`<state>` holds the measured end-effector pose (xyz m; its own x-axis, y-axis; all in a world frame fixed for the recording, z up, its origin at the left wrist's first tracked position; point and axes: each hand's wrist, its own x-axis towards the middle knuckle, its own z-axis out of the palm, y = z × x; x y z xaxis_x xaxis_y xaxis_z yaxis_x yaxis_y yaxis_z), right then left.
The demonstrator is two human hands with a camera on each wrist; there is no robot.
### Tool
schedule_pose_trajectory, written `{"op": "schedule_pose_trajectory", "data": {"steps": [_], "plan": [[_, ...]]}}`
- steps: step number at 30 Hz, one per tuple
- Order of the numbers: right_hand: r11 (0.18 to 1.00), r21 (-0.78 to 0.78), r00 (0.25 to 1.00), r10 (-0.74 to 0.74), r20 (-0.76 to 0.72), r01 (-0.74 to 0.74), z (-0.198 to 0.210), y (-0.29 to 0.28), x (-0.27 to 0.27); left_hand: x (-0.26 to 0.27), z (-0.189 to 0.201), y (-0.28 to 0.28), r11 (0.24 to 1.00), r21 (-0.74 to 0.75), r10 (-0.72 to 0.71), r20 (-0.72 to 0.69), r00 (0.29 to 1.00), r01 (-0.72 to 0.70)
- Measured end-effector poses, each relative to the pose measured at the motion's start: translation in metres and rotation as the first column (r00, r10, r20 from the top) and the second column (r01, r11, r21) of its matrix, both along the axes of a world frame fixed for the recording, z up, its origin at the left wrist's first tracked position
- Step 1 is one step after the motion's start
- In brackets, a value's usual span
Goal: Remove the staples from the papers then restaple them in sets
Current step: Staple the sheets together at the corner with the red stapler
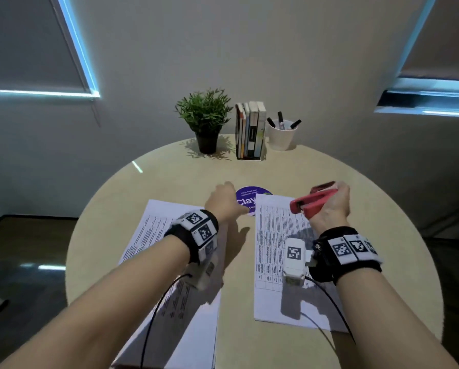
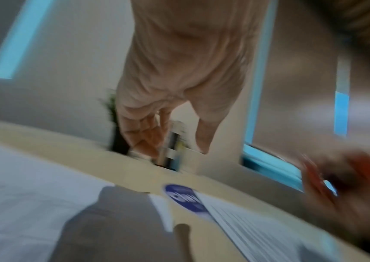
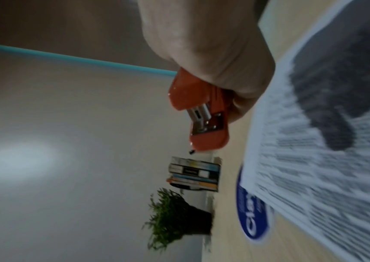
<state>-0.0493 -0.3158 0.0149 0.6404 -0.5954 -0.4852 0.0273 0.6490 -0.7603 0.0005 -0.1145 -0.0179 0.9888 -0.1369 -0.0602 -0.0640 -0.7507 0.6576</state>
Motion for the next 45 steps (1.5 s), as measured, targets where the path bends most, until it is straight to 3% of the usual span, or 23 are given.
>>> {"op": "schedule_pose_trajectory", "data": {"steps": [3,7,11,18,26,37,45], "plan": [[0.980,0.092,0.981,0.182,-0.071,-0.175,-0.028,0.014,0.009,0.022,0.013,0.068,0.961,-0.184,0.216,0.023,0.976,-0.208],[0.949,0.097,0.944,0.311,-0.107,-0.301,-0.050,0.040,0.019,0.032,0.005,0.161,0.910,0.022,0.414,-0.035,0.910,-0.413],[0.940,0.044,0.923,0.342,-0.179,-0.340,-0.069,0.053,0.024,0.020,-0.018,0.196,0.934,0.218,0.313,-0.124,0.942,-0.282],[0.951,0.001,0.930,0.302,-0.210,-0.309,-0.079,0.046,0.031,0.018,-0.028,0.211,0.954,0.278,0.154,-0.129,0.980,-0.113],[0.958,-0.040,0.940,0.270,-0.206,-0.284,-0.081,0.049,0.033,0.014,-0.028,0.209,0.957,0.275,0.106,-0.039,0.994,-0.091],[0.956,-0.059,0.944,0.272,-0.185,-0.287,-0.079,0.050,0.031,0.003,-0.022,0.203,0.858,0.512,0.016,0.037,0.999,-0.033],[0.956,-0.056,0.945,0.273,-0.179,-0.287,-0.079,0.052,0.030,0.003,-0.016,0.197,0.916,0.392,0.075,0.048,0.996,-0.088]]}}
